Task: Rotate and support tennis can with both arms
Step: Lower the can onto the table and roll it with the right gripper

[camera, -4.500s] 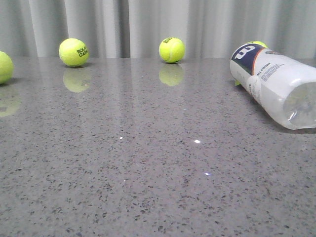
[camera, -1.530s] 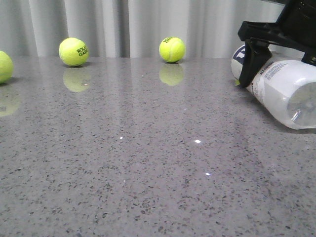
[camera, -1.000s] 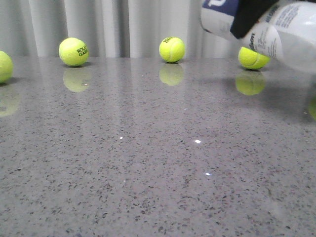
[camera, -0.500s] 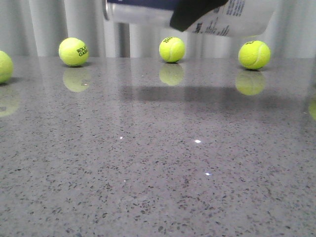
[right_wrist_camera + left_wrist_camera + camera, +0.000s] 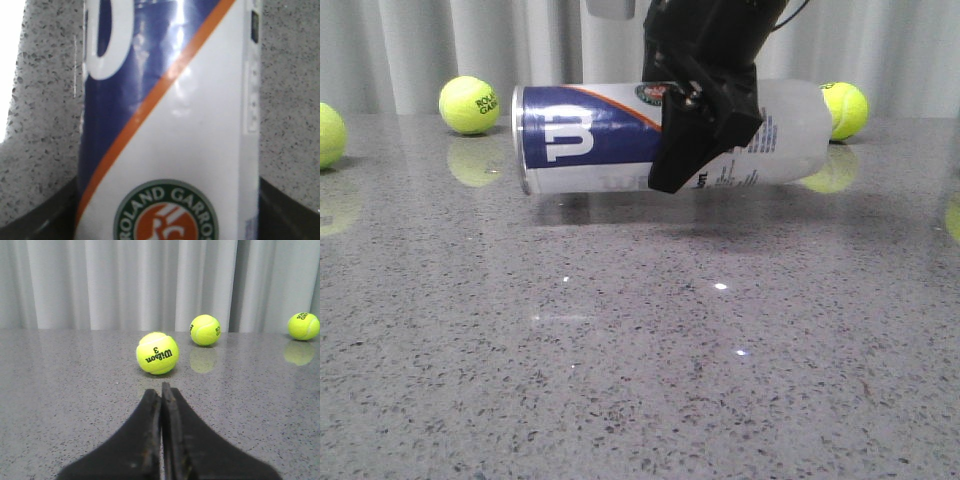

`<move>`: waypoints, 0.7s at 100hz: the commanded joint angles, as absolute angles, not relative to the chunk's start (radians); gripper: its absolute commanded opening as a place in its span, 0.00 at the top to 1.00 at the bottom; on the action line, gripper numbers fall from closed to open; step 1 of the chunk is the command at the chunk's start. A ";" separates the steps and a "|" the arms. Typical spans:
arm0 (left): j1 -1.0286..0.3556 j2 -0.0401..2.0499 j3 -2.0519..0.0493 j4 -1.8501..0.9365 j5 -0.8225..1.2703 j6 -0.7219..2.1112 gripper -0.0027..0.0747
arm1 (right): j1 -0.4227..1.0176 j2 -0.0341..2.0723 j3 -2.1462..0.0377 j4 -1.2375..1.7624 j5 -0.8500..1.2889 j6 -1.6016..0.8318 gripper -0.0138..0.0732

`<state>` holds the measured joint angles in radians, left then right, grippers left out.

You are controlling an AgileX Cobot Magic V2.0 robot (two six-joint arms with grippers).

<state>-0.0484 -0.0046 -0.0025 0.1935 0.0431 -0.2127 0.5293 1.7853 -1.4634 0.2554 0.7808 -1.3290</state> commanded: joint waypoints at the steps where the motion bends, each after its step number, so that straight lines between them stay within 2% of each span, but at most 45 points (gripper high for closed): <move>1: -0.043 -0.044 0.044 0.192 -0.039 -0.216 0.99 | 0.528 1.740 -1.499 0.305 0.755 -1.337 0.62; 45: -0.043 -0.044 0.044 0.192 -0.039 -0.216 0.99 | 0.526 1.771 -1.499 0.336 0.856 -1.337 0.60; 56: -0.043 -0.044 0.044 0.192 -0.039 -0.216 0.99 | 0.526 1.771 -1.499 0.342 0.858 -1.337 0.51; 70: -0.043 -0.044 0.044 0.192 -0.039 -0.216 0.99 | 0.526 1.771 -1.499 0.351 0.858 -1.336 0.27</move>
